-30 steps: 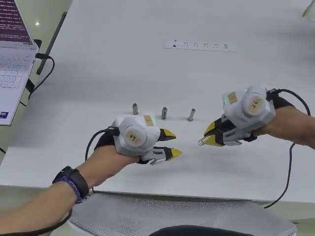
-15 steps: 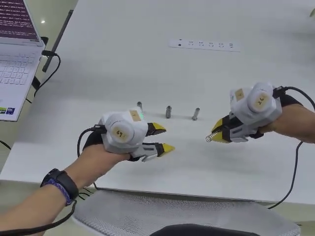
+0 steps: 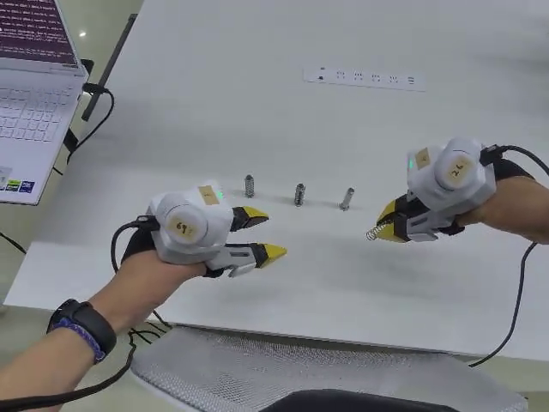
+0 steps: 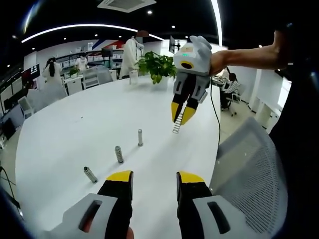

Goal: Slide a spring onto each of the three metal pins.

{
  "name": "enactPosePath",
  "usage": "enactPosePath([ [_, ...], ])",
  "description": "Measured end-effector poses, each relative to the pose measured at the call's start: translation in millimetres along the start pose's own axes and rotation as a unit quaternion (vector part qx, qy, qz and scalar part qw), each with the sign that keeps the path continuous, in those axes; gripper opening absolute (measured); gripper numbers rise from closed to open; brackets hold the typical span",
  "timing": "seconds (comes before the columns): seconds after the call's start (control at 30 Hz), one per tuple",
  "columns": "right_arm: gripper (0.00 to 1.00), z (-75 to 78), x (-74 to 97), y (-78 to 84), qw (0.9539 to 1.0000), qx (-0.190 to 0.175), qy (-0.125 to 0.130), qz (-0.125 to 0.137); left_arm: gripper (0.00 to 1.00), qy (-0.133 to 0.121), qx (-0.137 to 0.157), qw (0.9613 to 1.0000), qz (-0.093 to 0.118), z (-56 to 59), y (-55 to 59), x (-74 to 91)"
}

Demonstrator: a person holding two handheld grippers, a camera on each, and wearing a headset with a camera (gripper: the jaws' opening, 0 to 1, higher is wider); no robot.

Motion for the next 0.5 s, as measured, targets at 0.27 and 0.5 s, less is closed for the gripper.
enactPosePath([
  [0.27,0.08,8.7,2.2,-4.3,1.0,0.003,0.007,-0.005,0.32,-0.018,0.015,0.9997,-0.001,-4.5,7.1,13.7],
  [0.5,0.08,15.2,1.6,-9.3,0.9999,0.006,0.007,-0.006,0.34,-0.032,0.02,0.9993,0.001,-6.4,9.5,24.9],
])
Point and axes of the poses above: the centre of the closed fingertips' face, and the gripper's own axes: x roughly backward along the fingers, z roughly to its right, y roughly out of its underside, the point moved 10 cm from there along x, roughly backward along the fingers, and after that the axes turned 7 degrees about -x, right-handed, at the moved point
